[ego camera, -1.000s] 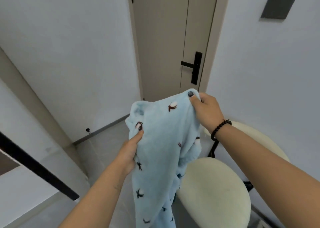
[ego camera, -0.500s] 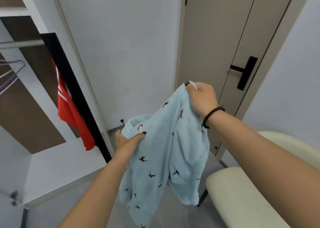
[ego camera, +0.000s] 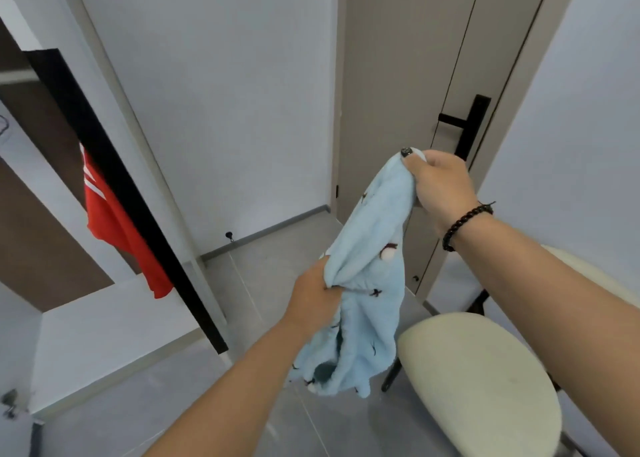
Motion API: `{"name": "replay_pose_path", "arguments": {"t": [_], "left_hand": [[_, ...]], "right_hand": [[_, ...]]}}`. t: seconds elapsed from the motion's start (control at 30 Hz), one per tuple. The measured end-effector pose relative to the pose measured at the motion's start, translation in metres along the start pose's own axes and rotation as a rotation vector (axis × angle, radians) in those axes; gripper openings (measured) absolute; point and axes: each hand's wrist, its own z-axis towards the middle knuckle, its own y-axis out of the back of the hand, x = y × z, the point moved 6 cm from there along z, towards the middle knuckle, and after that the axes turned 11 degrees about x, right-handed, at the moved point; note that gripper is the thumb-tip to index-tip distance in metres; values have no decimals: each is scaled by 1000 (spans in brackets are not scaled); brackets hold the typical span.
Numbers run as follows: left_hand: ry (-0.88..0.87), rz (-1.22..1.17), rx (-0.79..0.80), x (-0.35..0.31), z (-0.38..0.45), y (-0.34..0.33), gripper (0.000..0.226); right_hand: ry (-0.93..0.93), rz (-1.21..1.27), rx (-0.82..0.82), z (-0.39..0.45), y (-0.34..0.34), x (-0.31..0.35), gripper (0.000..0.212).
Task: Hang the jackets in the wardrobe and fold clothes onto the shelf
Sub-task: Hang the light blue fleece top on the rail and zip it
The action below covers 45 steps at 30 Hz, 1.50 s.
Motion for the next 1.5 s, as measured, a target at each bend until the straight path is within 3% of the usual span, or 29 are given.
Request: {"name": "replay_pose_path", "arguments": {"t": [0.1, 0.13, 0.17, 0.27, 0.3, 0.37, 0.5, 0.67, 0.77, 0.87, 1.03, 1.27, 1.43, 1.5], "left_hand": [[-74, -77, -16, -42, 20, -6, 30], [-110, -157, -6, -61, 23, -9, 34], [-158, -236, 15, -83, 28, -14, 39], [-253, -327, 120, -136, 42, -51, 31], [-255, -336, 170, -150, 46, -69, 24], [-239, -385, 272, -171, 49, -106, 20], [-200, -439, 356, -193, 61, -158, 20], [-358, -341, 352, -244, 86, -196, 32], [-403, -460, 278, -273, 106, -210, 33], [-424, -498, 290, -285, 125, -228, 41], [-184, -429, 413, -218, 162, -276, 43], [348, -55, 647, -2, 196, -366, 30], [594, 47, 815, 103, 183, -419, 45], [651, 51, 854, 118, 180, -433, 47]], "right_hand": [[101, -209, 20, -12, 55, -11, 30], [118, -308, 108, -19, 67, -20, 16], [110, -393, 235, -29, 74, -33, 18], [38, -387, 558, -58, 89, -75, 79], [31, -329, 604, -65, 95, -85, 83], [30, -303, 626, -72, 110, -101, 68], [8, -248, 439, -78, 161, -121, 40], [172, -247, 151, -63, 235, -111, 19], [231, -325, -18, -45, 285, -93, 22], [244, -470, -76, -25, 330, -76, 23], [102, -575, -22, -4, 351, -134, 28], [-501, -531, 86, -9, 301, -379, 12], [-783, -407, 180, -53, 265, -503, 26], [-870, -358, 232, -76, 257, -526, 48]]}}
